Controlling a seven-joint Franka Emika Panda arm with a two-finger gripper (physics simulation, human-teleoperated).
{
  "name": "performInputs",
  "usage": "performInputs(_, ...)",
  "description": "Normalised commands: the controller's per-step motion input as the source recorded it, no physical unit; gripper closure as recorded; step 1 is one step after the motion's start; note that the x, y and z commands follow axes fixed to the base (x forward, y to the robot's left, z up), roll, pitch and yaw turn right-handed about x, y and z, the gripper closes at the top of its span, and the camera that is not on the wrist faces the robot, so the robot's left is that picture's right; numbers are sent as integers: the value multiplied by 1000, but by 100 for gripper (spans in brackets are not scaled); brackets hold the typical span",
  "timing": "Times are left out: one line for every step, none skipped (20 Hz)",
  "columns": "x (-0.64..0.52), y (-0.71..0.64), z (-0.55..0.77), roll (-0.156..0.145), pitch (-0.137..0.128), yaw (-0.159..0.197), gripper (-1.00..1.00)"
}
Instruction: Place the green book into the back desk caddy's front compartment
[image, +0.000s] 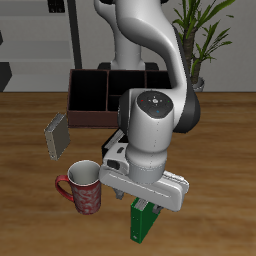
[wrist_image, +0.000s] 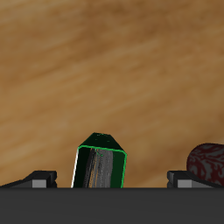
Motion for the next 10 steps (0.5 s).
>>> performInputs(8,-12,-144,-11,23,59,-100)
performInputs(40,-8,-217,-40,38,-34,-100)
performInputs(-27,80,-144,27,28,-6,-100)
performInputs(-53,144,-193,58,24,23,-100)
performInputs(-70,-96,4,0,0,0,-100)
performInputs(63,140,-247,12,52,35,-100)
performInputs(-21,72,-286,7,90,-81,100)
performInputs(-28,126,-145,25,-18,56,100)
performInputs(-15,39,-144,13,36,-16,100)
performInputs(-62,70,-135,14,21,-14,100)
